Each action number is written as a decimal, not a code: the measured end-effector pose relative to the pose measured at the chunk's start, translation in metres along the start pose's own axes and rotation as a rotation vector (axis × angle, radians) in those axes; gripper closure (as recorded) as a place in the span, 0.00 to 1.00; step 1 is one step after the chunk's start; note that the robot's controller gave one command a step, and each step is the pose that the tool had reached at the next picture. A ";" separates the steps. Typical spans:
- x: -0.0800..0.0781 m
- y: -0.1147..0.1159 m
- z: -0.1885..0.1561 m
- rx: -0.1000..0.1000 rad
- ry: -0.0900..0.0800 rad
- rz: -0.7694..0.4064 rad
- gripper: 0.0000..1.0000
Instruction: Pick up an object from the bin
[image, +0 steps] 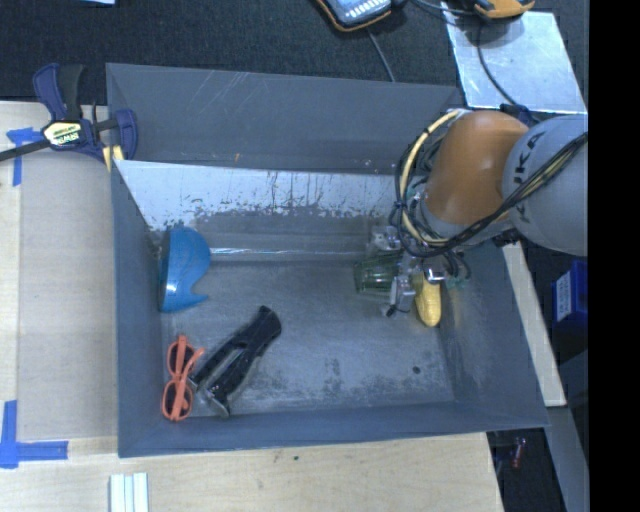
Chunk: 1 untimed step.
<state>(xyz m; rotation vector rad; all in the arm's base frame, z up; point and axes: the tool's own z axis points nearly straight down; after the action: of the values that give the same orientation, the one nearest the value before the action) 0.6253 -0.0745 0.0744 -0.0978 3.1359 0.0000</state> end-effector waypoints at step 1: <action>-0.002 -0.007 0.004 0.002 -0.018 -0.115 1.00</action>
Offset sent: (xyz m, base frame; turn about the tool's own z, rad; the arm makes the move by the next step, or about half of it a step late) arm 0.0000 0.0000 0.0000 0.0000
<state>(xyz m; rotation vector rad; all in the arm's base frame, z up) 0.6276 -0.0810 0.0702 -0.2769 3.1071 -0.0030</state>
